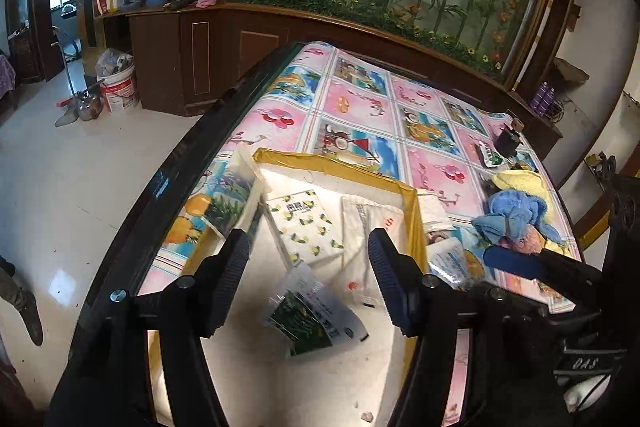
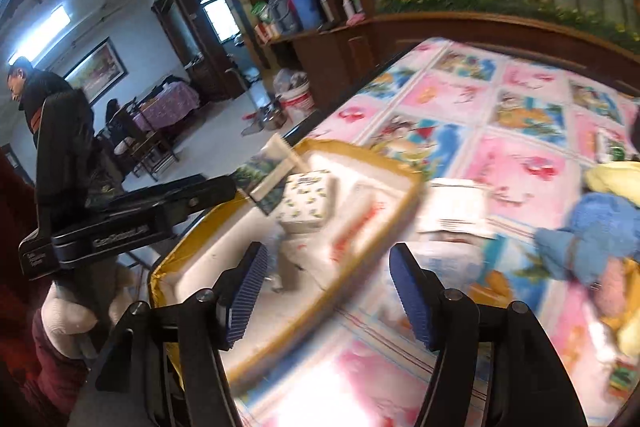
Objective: Organize soft objects
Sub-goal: 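Grasp the white blue-printed medicine packet with the left gripper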
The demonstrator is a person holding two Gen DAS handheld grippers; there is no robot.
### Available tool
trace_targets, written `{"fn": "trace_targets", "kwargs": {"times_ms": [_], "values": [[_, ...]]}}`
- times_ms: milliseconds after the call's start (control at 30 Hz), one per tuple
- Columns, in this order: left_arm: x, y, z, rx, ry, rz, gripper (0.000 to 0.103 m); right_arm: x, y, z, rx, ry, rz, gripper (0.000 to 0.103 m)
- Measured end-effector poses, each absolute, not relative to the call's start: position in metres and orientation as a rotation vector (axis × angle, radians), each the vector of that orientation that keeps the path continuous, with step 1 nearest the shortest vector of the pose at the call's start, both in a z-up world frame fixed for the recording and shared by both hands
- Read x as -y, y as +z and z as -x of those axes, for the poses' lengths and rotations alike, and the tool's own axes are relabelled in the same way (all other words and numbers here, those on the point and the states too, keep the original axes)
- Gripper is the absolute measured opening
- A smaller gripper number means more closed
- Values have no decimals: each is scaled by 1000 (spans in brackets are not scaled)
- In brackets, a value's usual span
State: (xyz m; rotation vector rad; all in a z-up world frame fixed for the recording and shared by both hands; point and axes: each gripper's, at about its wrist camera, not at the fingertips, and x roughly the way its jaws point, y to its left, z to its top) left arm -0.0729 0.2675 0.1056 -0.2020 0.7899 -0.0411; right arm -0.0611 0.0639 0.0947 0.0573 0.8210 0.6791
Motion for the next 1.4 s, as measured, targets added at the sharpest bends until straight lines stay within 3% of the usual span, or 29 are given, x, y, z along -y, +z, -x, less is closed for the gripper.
{"fn": "trace_targets", "kwargs": {"times_ms": [167,433,767,967,1133,1400], "values": [[-234,113,84,-799,-103,188,61,8,107,74,-730,536,-63,94],[-152,105,69,-867,-228,117,65,122,89,72,-751,365,-247,94],[-92,40,-6,-1056,-208,32,65,153,55,76,-785,356,-305,94],[-77,43,6,-1139,-358,75,74,163,41,71,-792,357,-342,94],[-73,75,28,-1014,-334,-11,74,168,37,70,-784,356,-370,94],[-39,33,20,-985,-220,-301,74,164,35,74,-788,346,-349,94]]}}
